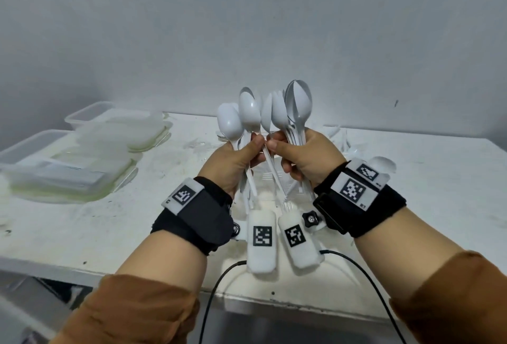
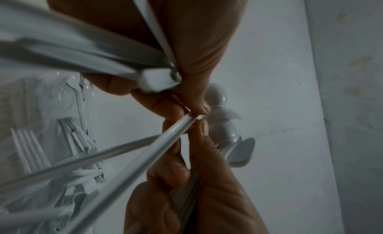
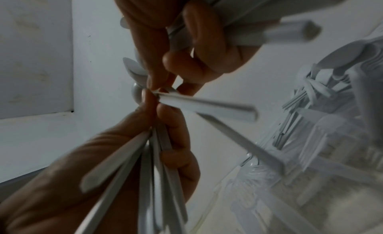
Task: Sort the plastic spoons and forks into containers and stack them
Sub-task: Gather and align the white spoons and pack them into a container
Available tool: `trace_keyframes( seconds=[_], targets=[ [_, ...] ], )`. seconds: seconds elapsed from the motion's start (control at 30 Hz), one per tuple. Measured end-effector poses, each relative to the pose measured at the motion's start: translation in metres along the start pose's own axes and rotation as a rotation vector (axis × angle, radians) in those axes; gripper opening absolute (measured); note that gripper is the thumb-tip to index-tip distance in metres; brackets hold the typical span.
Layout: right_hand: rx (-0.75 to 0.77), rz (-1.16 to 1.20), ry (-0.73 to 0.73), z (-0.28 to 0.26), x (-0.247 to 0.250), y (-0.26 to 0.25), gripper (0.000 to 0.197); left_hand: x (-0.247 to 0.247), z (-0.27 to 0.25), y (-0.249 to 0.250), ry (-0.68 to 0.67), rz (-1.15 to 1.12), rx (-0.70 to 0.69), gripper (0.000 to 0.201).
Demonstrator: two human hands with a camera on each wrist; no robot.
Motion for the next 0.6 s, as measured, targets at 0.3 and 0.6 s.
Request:
trace_keyframes(
  seconds=[0.3,0.6],
  targets=[
    [0.026,-0.012,-0.048,-0.002,-0.006,-0.005,0.011,0.004,-0.008,0.012,-0.017,-0.034,-0.039,0.023],
    [0.000,0.002,-0.074,-0.003,-0.013,-0.005,0.010,0.014,-0.012,0.021,-0.009,-0.069,-0.026,0.009]
  ],
)
Point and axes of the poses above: each hand's wrist, its own z-axis towards the middle knuckle, its own x-axis out of the back of the hand, y = z × x, the point moved 3 cm from there along z, towards the middle knuckle, and after that the axes turned 6 degrees about y, right-handed, at the moved point
